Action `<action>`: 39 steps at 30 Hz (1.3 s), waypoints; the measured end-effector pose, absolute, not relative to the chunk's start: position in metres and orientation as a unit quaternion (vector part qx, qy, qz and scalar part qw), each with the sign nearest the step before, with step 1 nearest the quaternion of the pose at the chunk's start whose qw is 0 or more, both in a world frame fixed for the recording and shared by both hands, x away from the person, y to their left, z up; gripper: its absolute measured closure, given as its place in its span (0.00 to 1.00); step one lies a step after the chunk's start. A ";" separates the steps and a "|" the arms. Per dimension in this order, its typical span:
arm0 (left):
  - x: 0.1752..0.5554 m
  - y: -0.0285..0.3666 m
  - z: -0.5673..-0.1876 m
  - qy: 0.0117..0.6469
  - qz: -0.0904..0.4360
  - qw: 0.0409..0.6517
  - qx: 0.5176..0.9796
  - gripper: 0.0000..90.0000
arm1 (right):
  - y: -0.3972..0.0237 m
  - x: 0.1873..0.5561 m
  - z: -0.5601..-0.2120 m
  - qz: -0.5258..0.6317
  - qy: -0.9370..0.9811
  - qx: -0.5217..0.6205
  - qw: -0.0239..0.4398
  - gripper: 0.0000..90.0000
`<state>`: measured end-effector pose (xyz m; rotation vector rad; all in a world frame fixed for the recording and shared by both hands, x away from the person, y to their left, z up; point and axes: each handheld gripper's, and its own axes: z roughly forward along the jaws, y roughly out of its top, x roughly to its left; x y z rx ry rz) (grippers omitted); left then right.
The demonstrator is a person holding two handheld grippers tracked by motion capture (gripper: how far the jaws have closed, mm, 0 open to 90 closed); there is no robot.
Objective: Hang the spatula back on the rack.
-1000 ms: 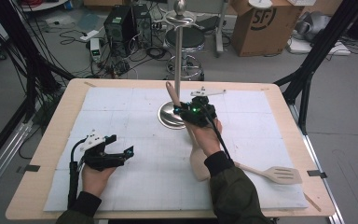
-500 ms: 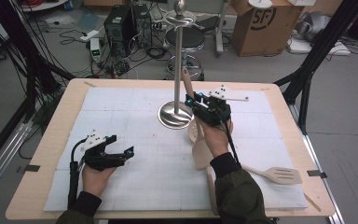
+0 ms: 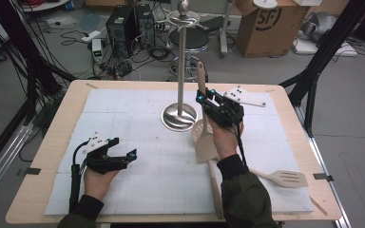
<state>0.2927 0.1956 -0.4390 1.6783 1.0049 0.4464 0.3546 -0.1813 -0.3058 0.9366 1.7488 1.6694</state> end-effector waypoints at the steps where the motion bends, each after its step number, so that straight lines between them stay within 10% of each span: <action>1: 0.293 0.196 -0.439 0.422 0.188 0.537 0.706 0.12 | -0.183 0.353 -0.304 0.625 0.643 0.344 0.280 0.82; 39: 0.293 0.196 -0.439 0.422 0.189 0.538 0.705 0.12 | -0.185 0.357 -0.286 0.682 0.587 0.318 0.298 0.82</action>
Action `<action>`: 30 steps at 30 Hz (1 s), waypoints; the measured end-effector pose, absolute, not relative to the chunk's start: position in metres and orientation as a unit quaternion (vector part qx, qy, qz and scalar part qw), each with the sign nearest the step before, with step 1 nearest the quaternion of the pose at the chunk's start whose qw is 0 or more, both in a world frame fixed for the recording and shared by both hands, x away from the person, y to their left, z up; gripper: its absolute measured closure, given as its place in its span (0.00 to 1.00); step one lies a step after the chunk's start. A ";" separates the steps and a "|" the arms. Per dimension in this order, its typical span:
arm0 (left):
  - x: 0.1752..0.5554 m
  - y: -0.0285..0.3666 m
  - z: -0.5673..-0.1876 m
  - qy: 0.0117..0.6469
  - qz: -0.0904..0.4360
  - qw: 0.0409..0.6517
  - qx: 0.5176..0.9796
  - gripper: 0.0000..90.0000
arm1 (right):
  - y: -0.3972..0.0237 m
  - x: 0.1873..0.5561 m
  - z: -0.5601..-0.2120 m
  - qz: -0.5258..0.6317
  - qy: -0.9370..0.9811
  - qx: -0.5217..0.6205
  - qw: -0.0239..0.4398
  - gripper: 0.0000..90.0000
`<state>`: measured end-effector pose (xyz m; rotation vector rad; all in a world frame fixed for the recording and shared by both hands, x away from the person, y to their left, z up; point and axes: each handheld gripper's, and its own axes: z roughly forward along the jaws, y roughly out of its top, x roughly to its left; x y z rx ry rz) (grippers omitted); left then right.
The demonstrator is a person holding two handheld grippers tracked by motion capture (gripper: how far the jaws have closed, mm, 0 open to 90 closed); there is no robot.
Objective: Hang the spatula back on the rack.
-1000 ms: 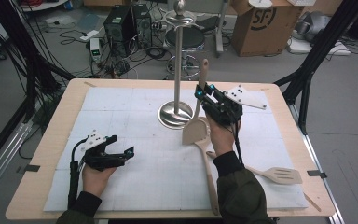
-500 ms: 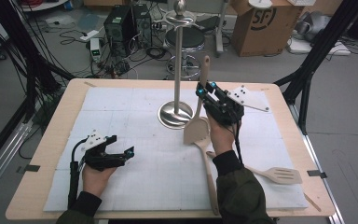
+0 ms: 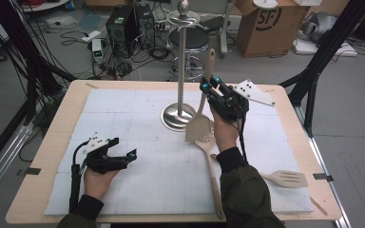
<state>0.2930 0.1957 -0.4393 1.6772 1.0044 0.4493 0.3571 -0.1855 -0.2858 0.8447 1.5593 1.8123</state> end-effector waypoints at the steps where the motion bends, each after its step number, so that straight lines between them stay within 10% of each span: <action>1: 0.293 0.196 -0.439 0.421 0.189 0.537 0.706 0.12 | -0.186 0.357 -0.285 0.686 0.583 0.316 0.300 0.82; 30: 0.292 0.195 -0.437 0.416 0.187 0.546 0.702 0.13 | -0.172 0.396 -0.253 0.690 0.579 0.327 0.286 0.81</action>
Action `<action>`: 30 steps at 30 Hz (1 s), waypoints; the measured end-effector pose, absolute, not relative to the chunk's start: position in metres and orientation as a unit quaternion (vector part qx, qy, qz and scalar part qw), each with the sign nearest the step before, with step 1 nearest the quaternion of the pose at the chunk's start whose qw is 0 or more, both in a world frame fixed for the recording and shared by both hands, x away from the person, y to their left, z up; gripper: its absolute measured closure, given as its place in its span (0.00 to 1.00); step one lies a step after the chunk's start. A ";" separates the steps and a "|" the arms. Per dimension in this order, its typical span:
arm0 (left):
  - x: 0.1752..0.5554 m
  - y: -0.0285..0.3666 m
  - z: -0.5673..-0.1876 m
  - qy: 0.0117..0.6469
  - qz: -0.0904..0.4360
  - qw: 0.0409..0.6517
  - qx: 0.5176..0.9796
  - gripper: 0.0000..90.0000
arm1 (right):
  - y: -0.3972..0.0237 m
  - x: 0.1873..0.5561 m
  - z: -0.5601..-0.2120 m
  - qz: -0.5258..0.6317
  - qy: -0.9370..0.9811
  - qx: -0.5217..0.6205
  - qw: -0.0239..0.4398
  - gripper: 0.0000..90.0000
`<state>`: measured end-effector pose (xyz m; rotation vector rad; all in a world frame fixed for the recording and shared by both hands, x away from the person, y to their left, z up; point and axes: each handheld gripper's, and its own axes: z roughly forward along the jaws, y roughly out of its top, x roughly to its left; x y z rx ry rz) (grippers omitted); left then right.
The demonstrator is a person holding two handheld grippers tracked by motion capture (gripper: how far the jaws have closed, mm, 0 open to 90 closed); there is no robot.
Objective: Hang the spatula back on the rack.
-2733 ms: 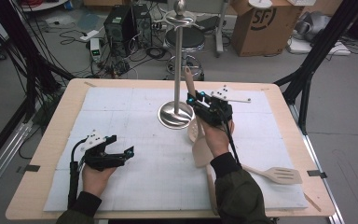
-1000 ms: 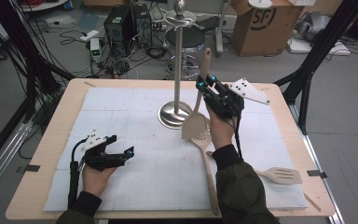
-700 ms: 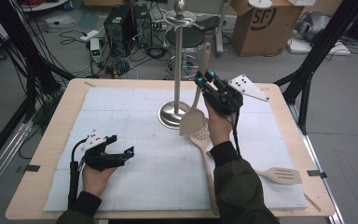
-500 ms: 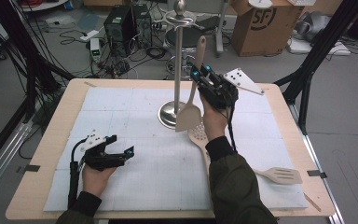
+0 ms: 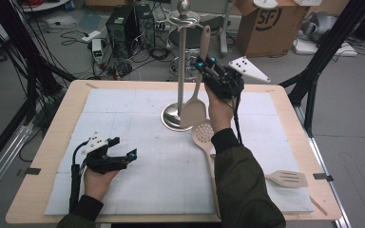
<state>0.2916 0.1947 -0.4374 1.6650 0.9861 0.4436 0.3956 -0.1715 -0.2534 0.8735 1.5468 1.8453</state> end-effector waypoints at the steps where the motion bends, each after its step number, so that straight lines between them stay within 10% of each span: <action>1: 0.292 0.194 -0.438 0.416 0.186 0.546 0.703 0.13 | -0.172 0.398 -0.252 0.691 0.578 0.328 0.285 0.81; 30: 0.291 0.196 -0.438 0.415 0.190 0.542 0.706 0.13 | -0.164 0.418 -0.254 0.688 0.599 0.320 0.257 0.81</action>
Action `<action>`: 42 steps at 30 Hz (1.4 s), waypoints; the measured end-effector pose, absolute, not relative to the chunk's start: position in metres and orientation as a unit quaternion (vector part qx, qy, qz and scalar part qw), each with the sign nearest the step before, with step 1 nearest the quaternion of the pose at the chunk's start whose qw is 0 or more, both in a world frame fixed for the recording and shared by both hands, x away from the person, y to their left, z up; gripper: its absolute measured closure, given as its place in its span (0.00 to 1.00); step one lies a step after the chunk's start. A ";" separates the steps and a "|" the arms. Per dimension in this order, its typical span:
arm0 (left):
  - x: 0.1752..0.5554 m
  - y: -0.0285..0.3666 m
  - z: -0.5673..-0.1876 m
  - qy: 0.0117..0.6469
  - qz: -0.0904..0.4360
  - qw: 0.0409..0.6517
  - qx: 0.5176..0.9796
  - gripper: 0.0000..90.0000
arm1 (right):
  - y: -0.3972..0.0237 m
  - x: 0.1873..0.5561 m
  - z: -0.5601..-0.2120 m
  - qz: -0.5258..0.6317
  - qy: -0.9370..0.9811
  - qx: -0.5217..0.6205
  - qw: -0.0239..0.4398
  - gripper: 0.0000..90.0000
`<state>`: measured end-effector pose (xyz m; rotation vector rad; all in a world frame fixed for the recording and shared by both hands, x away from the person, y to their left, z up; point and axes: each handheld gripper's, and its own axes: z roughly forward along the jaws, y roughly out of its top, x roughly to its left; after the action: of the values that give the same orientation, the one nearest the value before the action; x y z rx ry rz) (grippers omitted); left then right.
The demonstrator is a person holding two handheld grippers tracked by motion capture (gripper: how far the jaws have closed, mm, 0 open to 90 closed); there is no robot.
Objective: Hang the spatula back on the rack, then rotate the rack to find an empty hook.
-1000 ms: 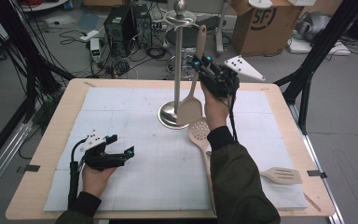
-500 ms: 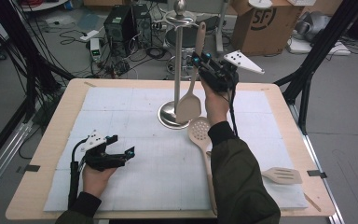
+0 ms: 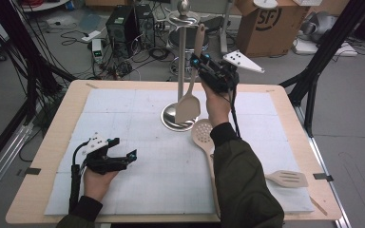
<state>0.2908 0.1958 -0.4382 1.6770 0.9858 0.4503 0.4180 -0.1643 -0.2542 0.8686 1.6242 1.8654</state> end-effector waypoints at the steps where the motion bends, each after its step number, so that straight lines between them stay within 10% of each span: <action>1: 0.291 0.196 -0.438 0.415 0.189 0.543 0.705 0.13 | -0.163 0.418 -0.255 0.687 0.602 0.318 0.256 0.81; 12: 0.290 0.196 -0.438 0.415 0.189 0.541 0.706 0.13 | -0.156 0.417 -0.257 0.681 0.607 0.313 0.265 0.79; 16: 0.290 0.196 -0.438 0.414 0.191 0.540 0.708 0.13 | -0.157 0.417 -0.257 0.681 0.604 0.315 0.269 0.57; 21: 0.289 0.195 -0.438 0.413 0.189 0.541 0.708 0.13 | -0.165 0.412 -0.255 0.679 0.588 0.325 0.295 0.51; 36: 0.289 0.194 -0.438 0.412 0.189 0.539 0.710 0.13 | -0.185 0.401 -0.247 0.712 0.550 0.323 0.293 0.51; 42: 0.289 0.194 -0.438 0.412 0.188 0.539 0.710 0.13 | -0.189 0.404 -0.238 0.736 0.531 0.326 0.265 0.70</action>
<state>0.2887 0.1940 -0.4380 1.6888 0.9809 0.4480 0.4041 -0.1890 -0.2384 0.8805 1.4348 1.9885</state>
